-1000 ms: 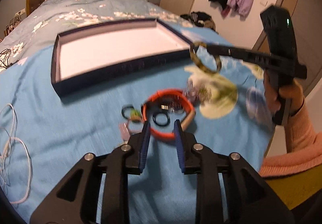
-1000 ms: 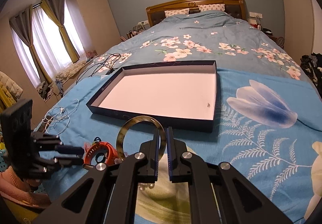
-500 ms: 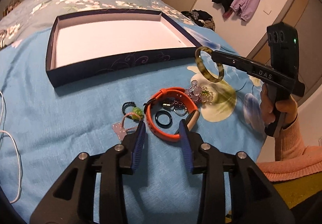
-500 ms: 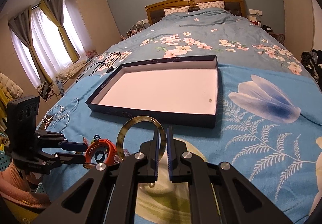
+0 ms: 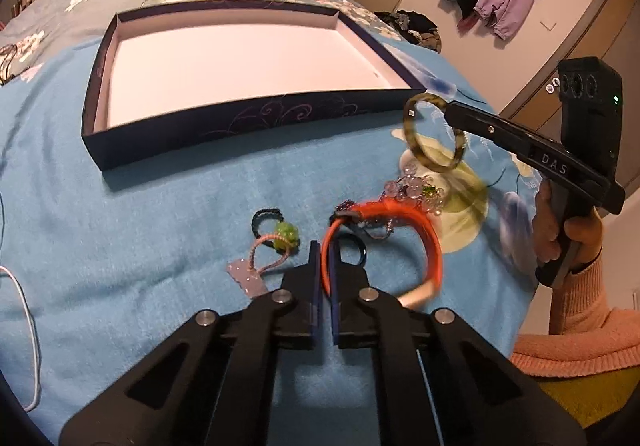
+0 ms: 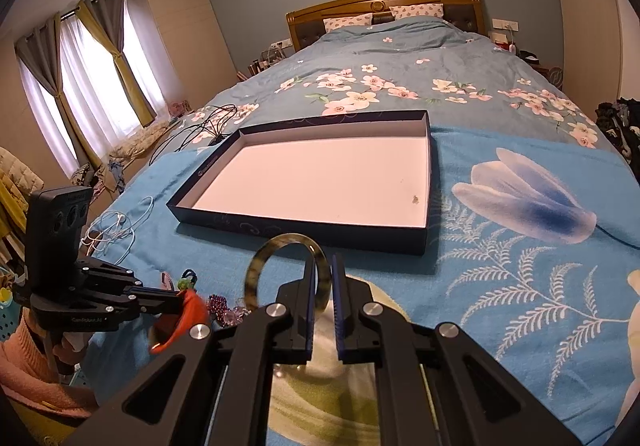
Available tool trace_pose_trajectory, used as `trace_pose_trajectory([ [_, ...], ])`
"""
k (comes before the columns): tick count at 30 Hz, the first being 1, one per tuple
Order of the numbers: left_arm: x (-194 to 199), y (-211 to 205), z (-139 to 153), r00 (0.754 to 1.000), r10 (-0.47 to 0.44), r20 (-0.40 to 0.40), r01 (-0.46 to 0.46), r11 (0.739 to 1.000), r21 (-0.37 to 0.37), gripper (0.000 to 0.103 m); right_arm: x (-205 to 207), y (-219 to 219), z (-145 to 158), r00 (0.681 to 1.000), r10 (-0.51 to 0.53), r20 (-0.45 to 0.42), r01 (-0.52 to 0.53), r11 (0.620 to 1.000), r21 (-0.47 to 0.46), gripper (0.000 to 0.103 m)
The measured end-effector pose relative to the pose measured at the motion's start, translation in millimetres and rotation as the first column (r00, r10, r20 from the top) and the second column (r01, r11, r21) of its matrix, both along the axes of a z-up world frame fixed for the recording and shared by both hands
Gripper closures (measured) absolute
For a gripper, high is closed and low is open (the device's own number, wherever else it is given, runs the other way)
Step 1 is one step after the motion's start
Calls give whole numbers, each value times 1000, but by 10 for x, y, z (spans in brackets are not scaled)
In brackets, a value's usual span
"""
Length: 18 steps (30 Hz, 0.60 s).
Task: Organize jewelry
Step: 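Grasp and lift the tortoiseshell bangle with the right tool while the left tool grasps the orange watch, then carry the bangle and the orange watch into the white tray with both tools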
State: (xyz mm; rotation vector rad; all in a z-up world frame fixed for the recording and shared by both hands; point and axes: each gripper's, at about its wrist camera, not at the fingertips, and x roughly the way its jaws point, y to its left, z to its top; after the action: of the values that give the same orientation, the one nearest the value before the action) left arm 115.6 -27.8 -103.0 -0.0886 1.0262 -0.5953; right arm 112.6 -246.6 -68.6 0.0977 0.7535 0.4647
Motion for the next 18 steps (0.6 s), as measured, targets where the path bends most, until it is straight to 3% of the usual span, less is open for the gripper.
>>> trace_pose_trajectory([
  [10,-12,249,437,994,52,92,-42,993,-110,99,105,-7,117,1000,6,27,-6,1000,15,96],
  [18,620,503,696,967,215,136,-202,974,-101,99,557,111,269,999,-9,53,8,1000,19,96],
])
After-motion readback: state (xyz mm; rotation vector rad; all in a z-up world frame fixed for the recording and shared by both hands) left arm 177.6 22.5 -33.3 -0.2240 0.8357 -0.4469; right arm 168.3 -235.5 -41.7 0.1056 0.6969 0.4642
